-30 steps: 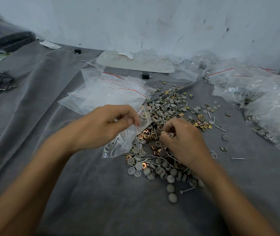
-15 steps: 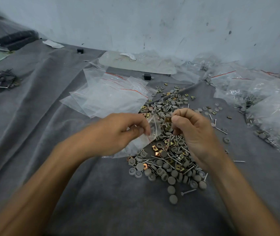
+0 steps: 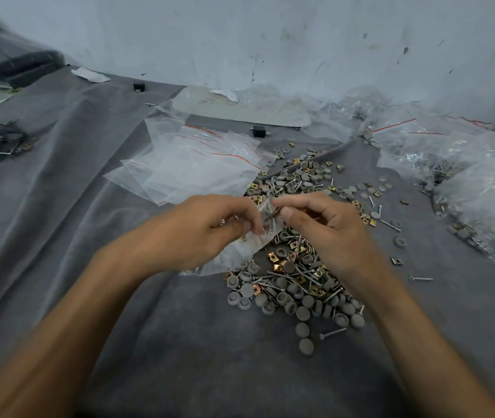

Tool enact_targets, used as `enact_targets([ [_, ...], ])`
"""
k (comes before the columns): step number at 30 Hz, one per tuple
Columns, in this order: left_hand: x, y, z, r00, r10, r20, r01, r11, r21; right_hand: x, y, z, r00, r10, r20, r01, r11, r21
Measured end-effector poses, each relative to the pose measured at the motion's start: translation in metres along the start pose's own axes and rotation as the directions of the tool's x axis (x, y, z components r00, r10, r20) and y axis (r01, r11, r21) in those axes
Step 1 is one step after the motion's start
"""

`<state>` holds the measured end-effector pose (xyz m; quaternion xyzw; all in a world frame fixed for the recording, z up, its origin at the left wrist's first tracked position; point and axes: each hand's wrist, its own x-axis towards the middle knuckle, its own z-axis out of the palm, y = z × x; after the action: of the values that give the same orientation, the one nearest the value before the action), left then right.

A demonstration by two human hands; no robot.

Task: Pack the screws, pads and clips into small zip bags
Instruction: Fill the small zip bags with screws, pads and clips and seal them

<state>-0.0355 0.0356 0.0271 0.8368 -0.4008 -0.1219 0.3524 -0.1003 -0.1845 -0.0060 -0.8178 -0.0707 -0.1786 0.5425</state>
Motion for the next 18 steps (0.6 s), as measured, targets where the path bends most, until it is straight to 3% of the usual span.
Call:
enact_targets([
  [5,-0.002,-0.007,-0.007,0.998,0.018,-0.059,-0.019,0.999,-0.028,0.0,0.005,-0.004,1.0,0.023,-0.004,-0.023,0.995,-0.099],
  [7,-0.002,-0.011,-0.011,0.997,0.018,-0.076,-0.022,0.999,-0.04,-0.001,0.009,-0.007,0.997,0.046,0.062,-0.026,0.955,-0.297],
  [11,-0.003,-0.012,-0.012,0.995,0.029,-0.091,-0.033,0.999,-0.034,-0.002,0.017,-0.001,0.933,0.18,0.311,0.073,0.752,-0.655],
  [18,-0.002,-0.011,-0.012,0.997,0.025,-0.079,-0.028,0.999,-0.029,-0.002,0.019,-0.006,0.873,0.311,0.374,0.068,0.683,-0.727],
])
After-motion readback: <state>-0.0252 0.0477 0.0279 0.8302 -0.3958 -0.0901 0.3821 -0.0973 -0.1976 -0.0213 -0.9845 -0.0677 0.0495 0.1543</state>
